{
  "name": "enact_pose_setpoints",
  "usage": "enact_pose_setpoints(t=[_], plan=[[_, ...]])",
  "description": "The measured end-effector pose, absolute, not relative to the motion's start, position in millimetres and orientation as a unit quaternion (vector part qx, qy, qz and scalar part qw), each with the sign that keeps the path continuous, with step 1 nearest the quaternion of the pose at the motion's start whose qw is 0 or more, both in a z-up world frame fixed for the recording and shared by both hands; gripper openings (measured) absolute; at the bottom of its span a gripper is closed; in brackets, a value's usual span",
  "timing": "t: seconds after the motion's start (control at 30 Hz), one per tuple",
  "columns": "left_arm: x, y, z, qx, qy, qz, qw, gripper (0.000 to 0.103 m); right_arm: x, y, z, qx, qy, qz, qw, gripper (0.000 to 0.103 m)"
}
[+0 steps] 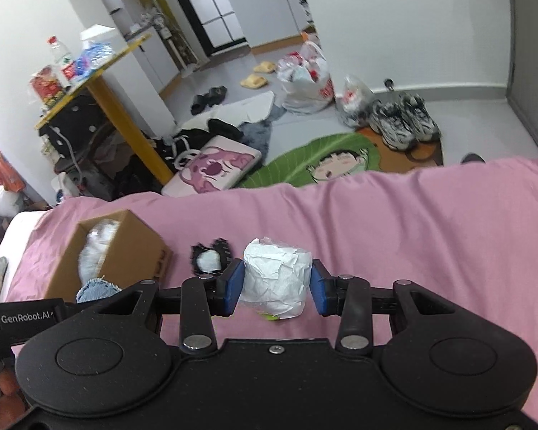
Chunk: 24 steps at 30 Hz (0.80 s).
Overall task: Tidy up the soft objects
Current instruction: 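Carry both items over the box and release them inside, opening both tools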
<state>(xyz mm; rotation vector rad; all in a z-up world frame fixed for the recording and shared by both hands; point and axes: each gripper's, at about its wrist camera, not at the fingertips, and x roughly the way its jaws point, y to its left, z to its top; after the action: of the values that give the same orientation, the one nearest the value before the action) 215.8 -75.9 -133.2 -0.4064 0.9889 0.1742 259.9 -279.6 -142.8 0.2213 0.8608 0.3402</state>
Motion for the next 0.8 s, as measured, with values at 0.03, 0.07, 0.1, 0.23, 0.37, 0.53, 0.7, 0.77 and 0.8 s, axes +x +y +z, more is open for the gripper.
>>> enact_pose_setpoints(t=[0.03,0.07,0.1,0.23,0.37,0.53,0.7,0.77,0.8], plan=[[213.6,-73.7,-129.8,-0.191,0.467,0.080,0.860,0.025,257.9,-276.9,-140.3,0.103,0.411,0.166,0.890,0.039],[210.7,-71.1,-125.9,-0.191,0.463,0.078,0.862,0.025,255.3,-273.8,-136.6,0.099,0.407,0.169,0.892,0.039],[206.7,-66.9,-121.2,-0.192,0.458,0.077,0.865,0.025,253.0,-271.1,-134.1,0.095,0.404,0.170,0.894,0.039],[195.2,-52.4,-107.0,-0.190,0.443,0.078,0.873,0.025,244.1,-260.0,-122.5,0.080,0.391,0.177,0.900,0.039],[186.5,-34.9,-95.4,-0.186,0.431,0.083,0.879,0.025,238.5,-244.4,-112.4,0.071,0.376,0.187,0.905,0.039],[176.6,-10.9,-83.9,-0.181,0.418,0.091,0.886,0.025,231.6,-227.1,-106.1,0.065,0.364,0.197,0.908,0.039],[172.2,8.9,-79.0,-0.181,0.413,0.096,0.887,0.025,227.4,-212.2,-102.6,0.064,0.356,0.203,0.910,0.039],[171.3,15.7,-78.1,-0.182,0.412,0.098,0.888,0.025,227.0,-204.5,-102.5,0.064,0.356,0.203,0.910,0.039],[170.6,20.7,-77.5,-0.183,0.411,0.099,0.888,0.025,226.1,-200.5,-102.9,0.066,0.357,0.205,0.909,0.039]])
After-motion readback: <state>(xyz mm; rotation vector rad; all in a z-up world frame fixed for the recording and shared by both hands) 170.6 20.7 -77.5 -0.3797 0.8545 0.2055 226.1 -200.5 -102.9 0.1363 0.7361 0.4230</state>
